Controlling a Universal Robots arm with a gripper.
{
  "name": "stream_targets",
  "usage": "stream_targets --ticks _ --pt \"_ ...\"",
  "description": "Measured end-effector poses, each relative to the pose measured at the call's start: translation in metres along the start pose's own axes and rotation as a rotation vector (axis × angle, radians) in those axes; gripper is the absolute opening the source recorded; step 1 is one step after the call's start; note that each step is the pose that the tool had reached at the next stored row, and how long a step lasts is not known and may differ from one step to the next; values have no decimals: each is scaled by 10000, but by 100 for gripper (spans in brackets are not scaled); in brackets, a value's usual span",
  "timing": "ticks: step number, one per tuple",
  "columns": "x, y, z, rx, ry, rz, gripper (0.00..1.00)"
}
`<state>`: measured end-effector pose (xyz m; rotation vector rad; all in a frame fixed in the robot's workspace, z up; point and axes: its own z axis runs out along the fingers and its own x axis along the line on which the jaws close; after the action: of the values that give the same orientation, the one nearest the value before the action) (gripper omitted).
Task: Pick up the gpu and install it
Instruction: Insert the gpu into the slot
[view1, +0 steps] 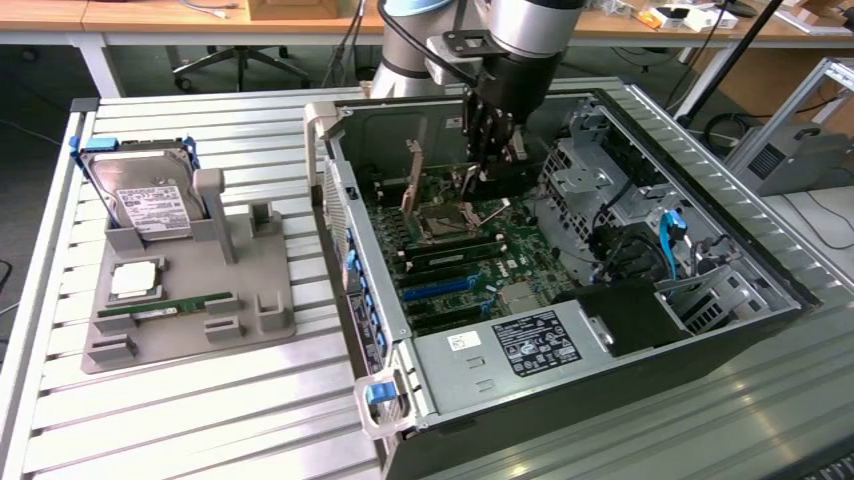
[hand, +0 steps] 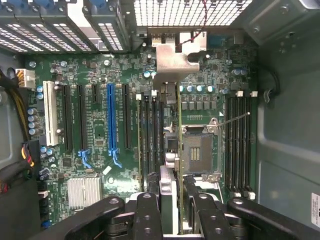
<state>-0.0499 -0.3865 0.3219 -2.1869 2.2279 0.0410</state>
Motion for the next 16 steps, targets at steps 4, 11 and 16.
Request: stream_targets --ticks 4,11,16 --pt "34 -1 0 0 -30 6 30" --pt "136 -3 -1 -1 -45 21 30" --pt "173 -3 -1 0 -45 21 30"
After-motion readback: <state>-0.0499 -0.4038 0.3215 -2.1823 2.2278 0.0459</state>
